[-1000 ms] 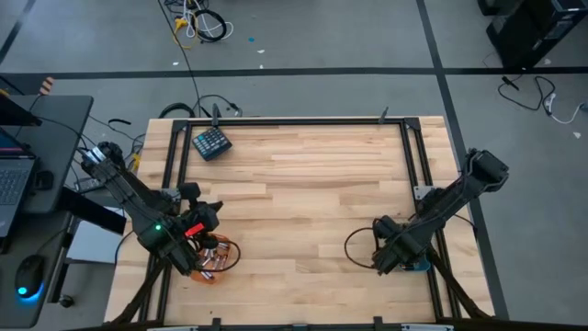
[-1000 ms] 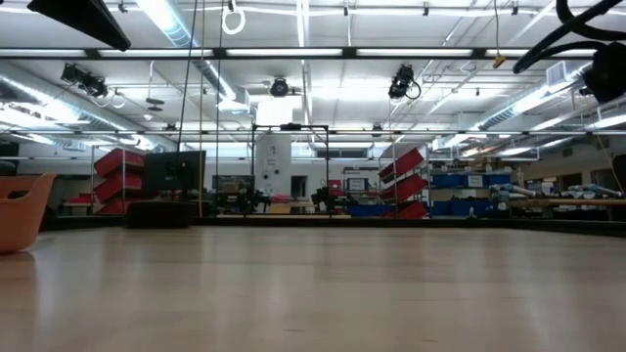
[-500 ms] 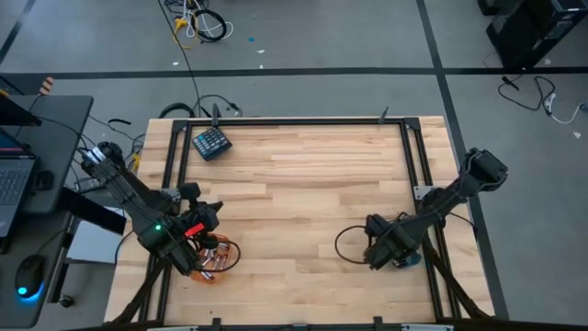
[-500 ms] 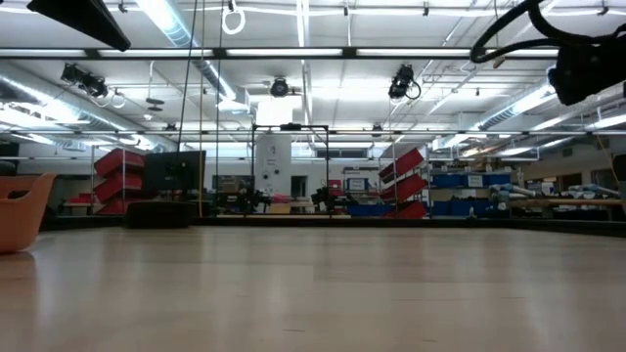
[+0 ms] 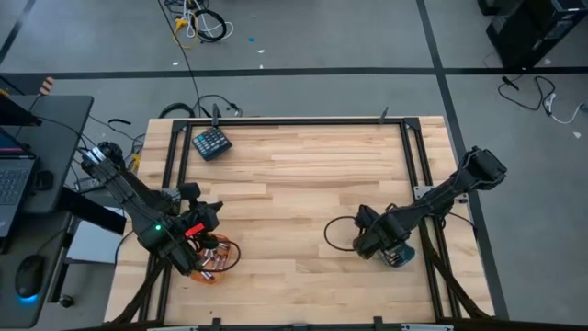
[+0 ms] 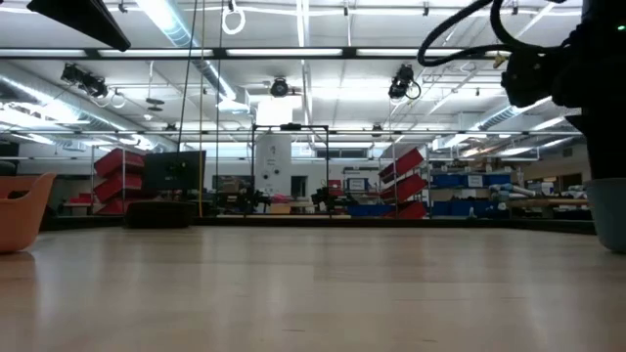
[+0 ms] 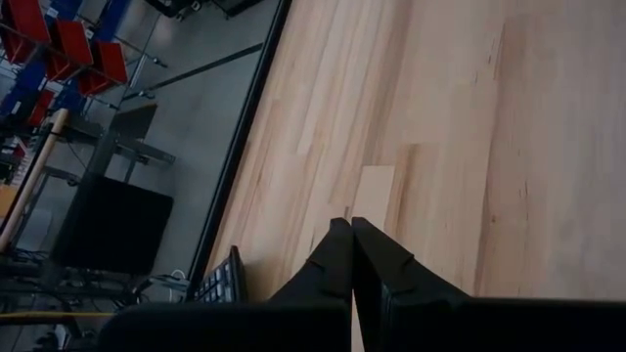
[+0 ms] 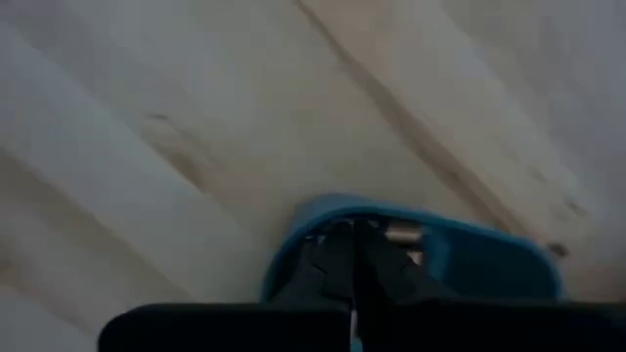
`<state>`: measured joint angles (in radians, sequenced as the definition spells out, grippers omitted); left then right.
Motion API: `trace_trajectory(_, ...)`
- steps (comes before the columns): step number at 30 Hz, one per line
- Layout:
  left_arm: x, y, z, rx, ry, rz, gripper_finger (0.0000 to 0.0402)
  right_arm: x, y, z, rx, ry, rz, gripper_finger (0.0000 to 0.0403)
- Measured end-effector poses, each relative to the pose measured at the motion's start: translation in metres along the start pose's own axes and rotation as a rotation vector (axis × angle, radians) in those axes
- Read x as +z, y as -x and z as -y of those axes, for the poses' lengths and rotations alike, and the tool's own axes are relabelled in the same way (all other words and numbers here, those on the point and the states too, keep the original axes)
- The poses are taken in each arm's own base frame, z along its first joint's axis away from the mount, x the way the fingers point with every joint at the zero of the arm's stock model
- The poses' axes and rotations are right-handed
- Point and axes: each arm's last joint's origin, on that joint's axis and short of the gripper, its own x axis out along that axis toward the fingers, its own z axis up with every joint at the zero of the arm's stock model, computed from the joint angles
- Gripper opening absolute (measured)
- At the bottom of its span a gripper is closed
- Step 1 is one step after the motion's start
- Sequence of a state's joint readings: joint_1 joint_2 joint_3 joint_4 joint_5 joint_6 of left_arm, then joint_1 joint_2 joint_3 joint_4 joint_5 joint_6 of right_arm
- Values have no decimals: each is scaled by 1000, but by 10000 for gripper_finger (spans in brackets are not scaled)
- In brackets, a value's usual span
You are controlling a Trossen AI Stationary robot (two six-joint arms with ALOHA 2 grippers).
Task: Sort batteries
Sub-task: Adjust the blue bin, then return to Home Position
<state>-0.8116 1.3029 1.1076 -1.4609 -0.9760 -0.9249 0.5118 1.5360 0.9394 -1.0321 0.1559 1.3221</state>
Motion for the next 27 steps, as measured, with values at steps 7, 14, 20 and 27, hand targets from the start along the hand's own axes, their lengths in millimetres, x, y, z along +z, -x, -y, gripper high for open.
trace_trajectory(7, 1, 0, 1, -9, 17, 7, 0, -3, 15, 15, -169, 32, 1, 0)
trace_trajectory(14, 25, 6, 17, -166, -136, 183, 0, 5, 68, 12, -10, 230, 577, 0)
trace_trajectory(20, 75, 11, -6, -509, -346, 692, 0, 55, 132, -8, 353, 553, 1153, 0)
trace_trajectory(27, 49, -11, -92, -375, -200, 853, 0, 62, 198, 44, 513, 872, 1607, 0)
